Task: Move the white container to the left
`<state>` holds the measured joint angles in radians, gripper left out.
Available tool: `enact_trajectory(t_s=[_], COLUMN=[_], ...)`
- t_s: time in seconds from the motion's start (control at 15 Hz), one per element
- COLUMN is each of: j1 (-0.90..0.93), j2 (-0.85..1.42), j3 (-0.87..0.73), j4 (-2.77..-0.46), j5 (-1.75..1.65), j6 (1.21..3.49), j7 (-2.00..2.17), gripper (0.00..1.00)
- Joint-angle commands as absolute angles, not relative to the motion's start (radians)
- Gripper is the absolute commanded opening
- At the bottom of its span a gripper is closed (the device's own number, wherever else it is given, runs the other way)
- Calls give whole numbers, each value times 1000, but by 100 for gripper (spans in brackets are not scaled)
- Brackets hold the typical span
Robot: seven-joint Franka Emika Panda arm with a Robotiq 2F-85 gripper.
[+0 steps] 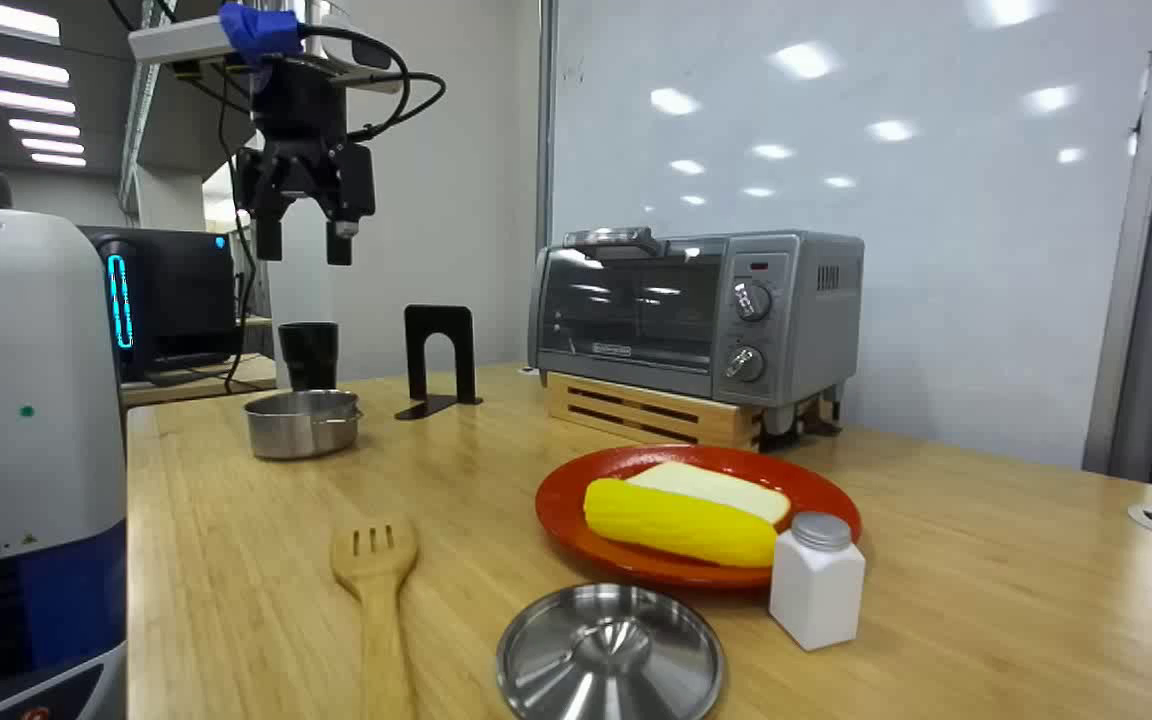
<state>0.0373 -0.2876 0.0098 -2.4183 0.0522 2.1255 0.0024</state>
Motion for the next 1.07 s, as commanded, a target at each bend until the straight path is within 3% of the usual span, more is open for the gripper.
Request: enact_trajectory(t_s=[0.0, 0.53, 1.0], j1=[33, 11, -82], j2=[-288, -345, -484], j3=[13, -24, -232], j4=[-2417, -2435, -2424], j5=[53, 33, -30], j6=[2124, 2130, 1981], j7=[1, -67, -411], gripper=[100, 100, 100])
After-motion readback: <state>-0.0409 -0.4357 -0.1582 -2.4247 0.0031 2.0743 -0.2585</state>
